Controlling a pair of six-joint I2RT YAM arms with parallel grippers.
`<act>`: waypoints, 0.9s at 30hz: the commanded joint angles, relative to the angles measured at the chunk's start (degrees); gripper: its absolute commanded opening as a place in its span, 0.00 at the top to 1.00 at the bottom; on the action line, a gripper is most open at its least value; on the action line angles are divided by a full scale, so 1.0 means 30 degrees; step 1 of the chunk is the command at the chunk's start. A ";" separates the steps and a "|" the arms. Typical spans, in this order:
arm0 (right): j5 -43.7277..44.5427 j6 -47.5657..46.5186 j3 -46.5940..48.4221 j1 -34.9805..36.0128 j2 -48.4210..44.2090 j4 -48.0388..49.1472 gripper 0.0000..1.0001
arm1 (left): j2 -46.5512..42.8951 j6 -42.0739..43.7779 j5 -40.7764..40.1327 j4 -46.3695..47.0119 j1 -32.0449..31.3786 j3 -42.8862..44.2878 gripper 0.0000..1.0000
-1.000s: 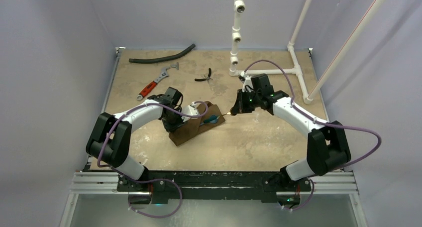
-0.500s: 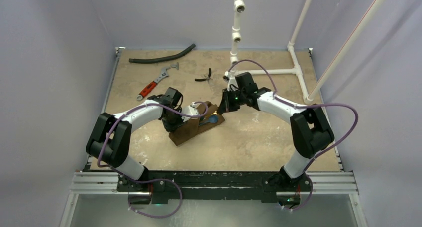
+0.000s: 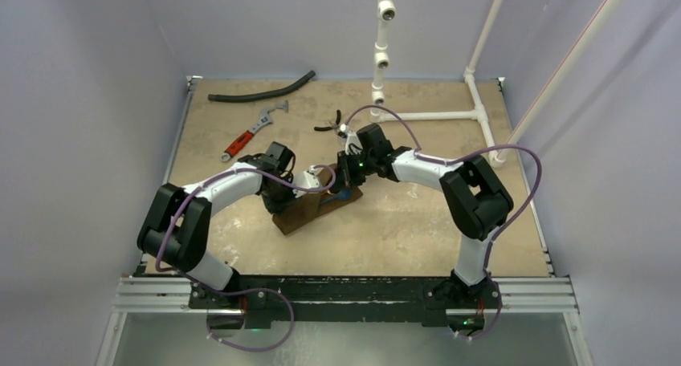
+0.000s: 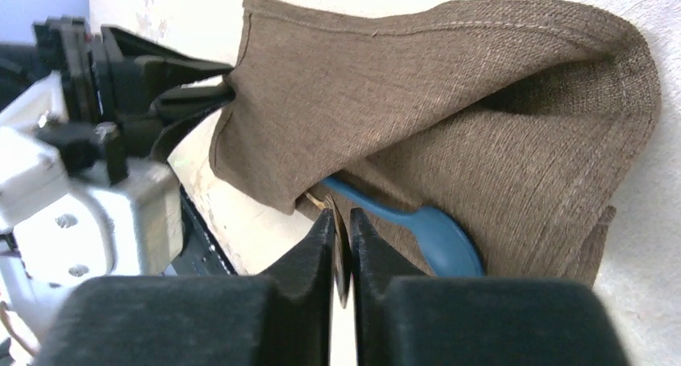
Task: Fold the napkin into a case and place the utensils inside
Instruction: Insert the spoon into the folded napkin.
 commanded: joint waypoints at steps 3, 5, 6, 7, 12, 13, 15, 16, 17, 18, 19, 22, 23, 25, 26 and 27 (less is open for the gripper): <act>0.1441 -0.0253 0.1491 0.0293 0.0778 -0.0374 0.60 | -0.0443 0.0555 -0.0096 0.0546 -0.0135 -0.0391 0.81; 0.2213 -0.0312 0.1609 0.0293 0.0086 -0.1032 0.41 | -0.0694 0.0555 0.0050 0.0290 -0.0142 -0.0241 0.79; 0.2484 -0.0438 0.1790 0.0293 -0.0221 -0.1467 0.34 | -0.0793 0.0555 0.0111 0.0214 -0.0128 -0.0161 0.78; 0.2503 -0.0491 0.1955 0.0293 -0.0464 -0.1975 0.28 | -0.0883 0.0555 0.0181 0.0113 -0.0134 -0.0074 0.77; 0.4509 -0.1138 0.2871 0.0264 -0.1883 -0.4187 0.11 | -0.1277 0.0325 0.0265 -0.0386 -0.0108 0.0534 0.62; 0.4943 -0.1252 0.3020 0.0249 -0.2177 -0.4527 0.05 | -0.1438 0.0299 0.0291 -0.0501 -0.0106 0.0650 0.57; 0.5847 -0.1549 0.3246 0.0131 -0.2631 -0.5182 0.02 | -0.1700 0.0164 0.0226 -0.0822 -0.0104 0.1106 0.47; 0.6117 -0.1776 0.3379 -0.0009 -0.2823 -0.5604 0.02 | -0.1791 0.0060 0.0182 -0.1105 -0.0080 0.1509 0.42; 0.6415 -0.1925 0.3421 -0.0242 -0.3075 -0.5858 0.02 | -0.1876 -0.0056 0.0146 -0.1495 -0.0062 0.2064 0.27; 0.6774 -0.2039 0.3393 -0.0513 -0.3421 -0.6000 0.02 | -0.2000 -0.0111 0.0156 -0.1939 -0.0020 0.2628 0.16; 0.7482 -0.2330 0.3324 -0.0727 -0.3907 -0.6017 0.02 | -0.2133 -0.0194 0.0289 -0.2361 0.0070 0.3314 0.13; 1.1402 -0.2679 0.2234 -0.1327 -0.5925 -0.4651 0.02 | -0.2612 -0.0795 0.1286 -0.2968 0.0638 0.5068 0.09; 1.2894 -0.2525 0.0911 -0.1619 -0.6919 -0.3498 0.02 | -0.2762 -0.1250 0.1807 -0.2655 0.1060 0.5336 0.08; 1.6844 -0.1853 -0.1807 -0.2499 -0.8875 -0.0896 0.02 | -0.3158 -0.2839 0.2503 -0.0864 0.2069 0.4965 0.07; 1.9040 -0.2140 -0.3772 -0.3007 -0.9863 0.1516 0.02 | -0.3431 -0.3388 0.2919 0.0326 0.2612 0.4349 0.06; 1.9782 -0.3157 -0.5991 -0.3569 -1.0828 0.4532 0.02 | -0.3758 -0.4116 0.2981 0.1778 0.3186 0.3430 0.06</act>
